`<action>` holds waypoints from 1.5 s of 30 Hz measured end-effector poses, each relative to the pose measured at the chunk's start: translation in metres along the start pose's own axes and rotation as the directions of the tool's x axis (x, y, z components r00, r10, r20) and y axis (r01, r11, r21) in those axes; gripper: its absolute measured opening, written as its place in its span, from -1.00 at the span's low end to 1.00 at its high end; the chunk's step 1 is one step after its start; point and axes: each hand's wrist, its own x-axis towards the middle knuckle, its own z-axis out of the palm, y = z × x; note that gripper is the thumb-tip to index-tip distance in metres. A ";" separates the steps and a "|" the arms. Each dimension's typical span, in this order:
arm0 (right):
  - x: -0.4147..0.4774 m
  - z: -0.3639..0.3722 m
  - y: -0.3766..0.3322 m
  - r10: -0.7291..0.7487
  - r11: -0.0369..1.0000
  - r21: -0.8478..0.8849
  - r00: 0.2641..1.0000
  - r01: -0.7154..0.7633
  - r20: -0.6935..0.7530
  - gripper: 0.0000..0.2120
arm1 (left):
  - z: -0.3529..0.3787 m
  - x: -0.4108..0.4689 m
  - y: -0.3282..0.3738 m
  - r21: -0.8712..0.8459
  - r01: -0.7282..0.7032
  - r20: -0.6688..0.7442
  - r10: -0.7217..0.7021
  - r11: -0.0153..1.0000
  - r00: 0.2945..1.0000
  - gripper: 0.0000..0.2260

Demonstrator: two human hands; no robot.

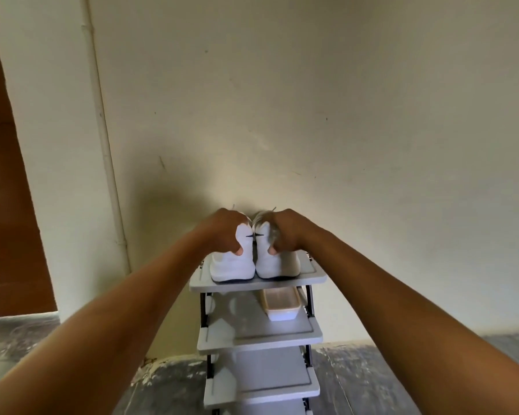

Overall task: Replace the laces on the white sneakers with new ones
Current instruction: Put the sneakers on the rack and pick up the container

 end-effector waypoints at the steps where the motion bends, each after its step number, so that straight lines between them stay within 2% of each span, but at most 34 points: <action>1: 0.001 0.001 -0.001 0.007 1.000 -0.012 1.000 -0.007 -0.002 -0.34 | 0.000 0.001 0.000 0.008 0.009 0.002 -0.009 1.000 1.000 -0.41; 5: 0.002 0.004 -0.005 0.046 0.997 -0.065 0.999 -0.048 -0.029 -0.33 | 0.000 0.000 0.001 0.032 0.044 -0.012 -0.044 0.999 0.999 -0.39; 8: -0.011 0.008 -0.010 0.059 0.994 -0.086 0.989 -0.070 -0.133 -0.36 | 0.000 -0.014 0.007 0.077 0.079 -0.058 -0.074 0.994 0.996 -0.42; 10: -0.031 0.016 -0.014 0.052 0.998 -0.014 0.964 -0.058 -0.261 -0.40 | 0.006 -0.032 0.014 0.115 0.082 -0.193 -0.059 0.990 0.979 -0.47; 13: -0.074 0.039 -0.016 0.043 0.993 0.120 0.889 0.013 -0.455 -0.46 | 0.026 -0.070 0.027 -0.002 0.017 -0.494 -0.016 1.000 0.869 -0.60; 15: -0.105 0.061 -0.013 0.053 0.982 0.181 0.857 0.047 -0.512 -0.56 | 0.050 -0.097 0.036 -0.088 -0.047 -0.548 -0.009 0.995 0.837 -0.71; 18: -0.143 0.100 -0.002 0.093 0.976 0.218 0.875 0.015 -0.475 -0.68 | 0.096 -0.125 0.046 -0.264 -0.088 -0.390 -0.022 0.961 0.921 -0.86; 21: -0.161 0.142 0.015 0.159 0.973 0.215 0.911 -0.080 -0.381 -0.67 | 0.139 -0.128 0.051 -0.331 -0.022 -0.257 -0.068 0.944 0.964 -0.86; 24: -0.160 0.177 0.035 0.176 0.977 0.168 0.941 -0.131 -0.289 -0.61 | 0.175 -0.106 0.051 -0.318 0.061 -0.181 -0.124 0.946 0.976 -0.74; 28: -0.141 0.207 0.055 0.141 0.990 0.058 0.972 -0.132 -0.190 -0.47 | 0.203 -0.052 0.039 -0.235 0.173 -0.114 -0.204 0.956 0.972 -0.44; 30: -0.131 0.222 0.064 0.135 0.991 0.024 0.979 -0.133 -0.152 -0.44 | 0.218 -0.025 0.032 -0.240 0.248 -0.073 -0.273 0.938 0.959 -0.40; 32: -0.126 0.236 0.068 0.140 0.990 0.029 0.982 -0.137 -0.129 -0.43 | 0.232 -0.007 0.027 -0.226 0.326 -0.025 -0.340 0.918 0.940 -0.45; 36: -0.127 0.251 0.070 0.142 0.990 0.041 0.981 -0.137 -0.132 -0.43 | 0.247 0.005 0.024 -0.333 0.360 -0.110 -0.415 0.871 0.903 -0.66; 40: -0.127 0.249 0.069 0.137 0.988 0.083 0.983 -0.127 -0.121 -0.45 | 0.242 -0.018 0.034 -0.535 0.316 -0.171 -0.467 0.783 0.867 -0.73; 43: -0.136 0.237 0.063 0.150 0.971 0.204 0.983 -0.126 -0.106 -0.48 | 0.229 -0.055 0.044 -0.602 0.244 -0.205 -0.443 0.760 0.873 -0.76; 45: -0.156 0.232 0.049 0.185 0.940 0.316 0.969 -0.126 -0.164 -0.52 | 0.217 -0.087 0.049 -0.631 0.223 -0.212 -0.441 0.743 0.872 -0.74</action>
